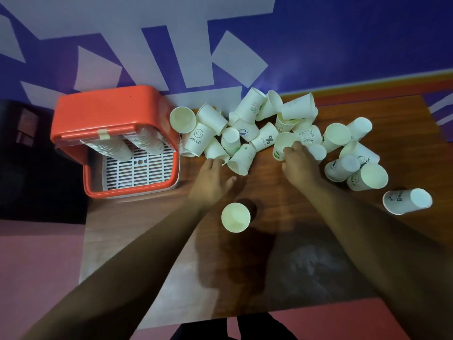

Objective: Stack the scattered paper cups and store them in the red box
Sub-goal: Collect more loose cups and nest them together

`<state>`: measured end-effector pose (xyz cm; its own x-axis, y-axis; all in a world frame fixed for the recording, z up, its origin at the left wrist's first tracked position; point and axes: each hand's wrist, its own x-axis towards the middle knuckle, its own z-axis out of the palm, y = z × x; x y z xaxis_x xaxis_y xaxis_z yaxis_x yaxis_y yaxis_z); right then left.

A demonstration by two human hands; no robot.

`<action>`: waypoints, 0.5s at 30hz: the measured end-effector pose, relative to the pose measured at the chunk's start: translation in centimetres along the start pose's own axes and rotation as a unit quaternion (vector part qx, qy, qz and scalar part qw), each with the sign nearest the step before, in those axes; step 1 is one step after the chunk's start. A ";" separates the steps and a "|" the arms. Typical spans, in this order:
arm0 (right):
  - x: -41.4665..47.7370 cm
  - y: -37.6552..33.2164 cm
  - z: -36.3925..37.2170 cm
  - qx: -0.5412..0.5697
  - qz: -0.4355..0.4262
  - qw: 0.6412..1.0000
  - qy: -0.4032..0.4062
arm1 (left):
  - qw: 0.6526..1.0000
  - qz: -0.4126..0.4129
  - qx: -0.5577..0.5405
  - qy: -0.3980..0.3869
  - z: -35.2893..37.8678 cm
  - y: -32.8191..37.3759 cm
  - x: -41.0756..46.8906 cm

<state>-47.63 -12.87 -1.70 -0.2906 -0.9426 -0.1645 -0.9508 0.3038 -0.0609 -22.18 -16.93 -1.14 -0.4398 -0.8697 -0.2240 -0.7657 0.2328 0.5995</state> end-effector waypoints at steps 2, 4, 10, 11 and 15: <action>0.4 0.0 0.3 -0.012 0.006 1.000 0.002 | 1.000 -0.006 0.024 0.003 0.4 1.1 2.5; 0.4 0.3 0.8 -0.023 0.005 1.000 0.008 | 0.998 -0.023 0.056 -0.005 1.4 2.2 4.2; -2.4 0.7 1.0 0.127 0.029 0.988 0.077 | 0.986 -0.048 0.152 -0.037 4.4 3.9 6.8; -3.3 0.8 0.9 0.165 0.033 0.981 0.097 | 0.984 -0.052 0.161 -0.046 4.7 3.9 7.1; -6.7 1.2 0.2 0.251 0.045 0.951 0.174 | 0.985 -0.067 0.138 -0.080 5.1 3.5 7.5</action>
<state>-46.84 -6.14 -0.92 -0.4694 -0.8720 0.1385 -0.7746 0.3314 -0.5387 -30.50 -20.39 -4.66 -0.3778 -0.8258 -0.4187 -0.9104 0.2490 0.3305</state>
